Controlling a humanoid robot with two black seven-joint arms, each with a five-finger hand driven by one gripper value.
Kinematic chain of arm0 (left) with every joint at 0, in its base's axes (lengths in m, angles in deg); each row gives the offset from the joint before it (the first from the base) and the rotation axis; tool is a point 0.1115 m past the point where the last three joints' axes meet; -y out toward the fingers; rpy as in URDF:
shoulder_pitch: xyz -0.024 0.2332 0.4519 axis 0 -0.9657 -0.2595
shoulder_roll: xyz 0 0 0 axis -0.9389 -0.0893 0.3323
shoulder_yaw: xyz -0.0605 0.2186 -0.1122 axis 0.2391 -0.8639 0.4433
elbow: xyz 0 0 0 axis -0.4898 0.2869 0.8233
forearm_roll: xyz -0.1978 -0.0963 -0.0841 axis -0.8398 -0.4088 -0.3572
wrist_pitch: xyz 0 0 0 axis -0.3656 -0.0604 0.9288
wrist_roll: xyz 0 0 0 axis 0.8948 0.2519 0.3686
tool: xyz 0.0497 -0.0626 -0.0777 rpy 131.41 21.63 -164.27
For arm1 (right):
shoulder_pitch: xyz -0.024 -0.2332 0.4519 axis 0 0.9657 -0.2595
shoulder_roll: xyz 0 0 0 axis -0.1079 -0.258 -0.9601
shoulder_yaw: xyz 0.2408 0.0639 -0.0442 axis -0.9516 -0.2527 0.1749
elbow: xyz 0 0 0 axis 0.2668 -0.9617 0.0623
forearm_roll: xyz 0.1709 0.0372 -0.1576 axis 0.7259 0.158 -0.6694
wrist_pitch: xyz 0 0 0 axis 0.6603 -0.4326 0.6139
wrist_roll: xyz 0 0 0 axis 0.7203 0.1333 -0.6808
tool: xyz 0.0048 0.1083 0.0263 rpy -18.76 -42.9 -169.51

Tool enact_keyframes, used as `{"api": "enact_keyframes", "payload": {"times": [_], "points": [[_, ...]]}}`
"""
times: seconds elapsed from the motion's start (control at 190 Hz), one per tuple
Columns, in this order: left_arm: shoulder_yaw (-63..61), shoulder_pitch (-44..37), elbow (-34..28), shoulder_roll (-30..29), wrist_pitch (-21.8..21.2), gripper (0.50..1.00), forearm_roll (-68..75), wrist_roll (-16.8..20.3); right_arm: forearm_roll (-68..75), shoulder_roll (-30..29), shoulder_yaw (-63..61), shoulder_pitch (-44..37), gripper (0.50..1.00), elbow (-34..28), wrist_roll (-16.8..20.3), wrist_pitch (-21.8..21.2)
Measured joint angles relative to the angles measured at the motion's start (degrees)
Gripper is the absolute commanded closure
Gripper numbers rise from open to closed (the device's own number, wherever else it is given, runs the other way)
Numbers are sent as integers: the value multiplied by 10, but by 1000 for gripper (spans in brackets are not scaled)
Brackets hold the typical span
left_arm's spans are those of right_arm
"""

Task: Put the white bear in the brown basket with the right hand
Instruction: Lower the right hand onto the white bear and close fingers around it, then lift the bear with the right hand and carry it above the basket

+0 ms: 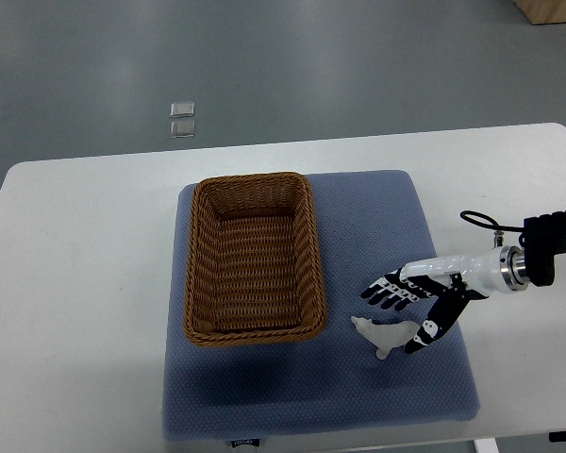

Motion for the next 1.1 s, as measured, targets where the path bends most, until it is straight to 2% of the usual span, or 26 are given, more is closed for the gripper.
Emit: {"api": "enact_keyframes", "payload": {"times": [0.296, 0.728, 1.008, 1.098], "points": [[1, 0, 0, 0, 0, 500, 0, 0, -55, 0, -2, 27, 628, -1, -44, 37], [0, 0, 0, 0, 0, 500, 0, 0, -99, -1, -3, 69, 646, -1, -112, 87], [0, 0, 0, 0, 0, 500, -1, 0, -117, -2, -3, 89, 646, -1, -131, 104], [0, 0, 0, 0, 0, 500, -1, 0, -129, -2, -3, 94, 671, -1, -138, 105]]}}
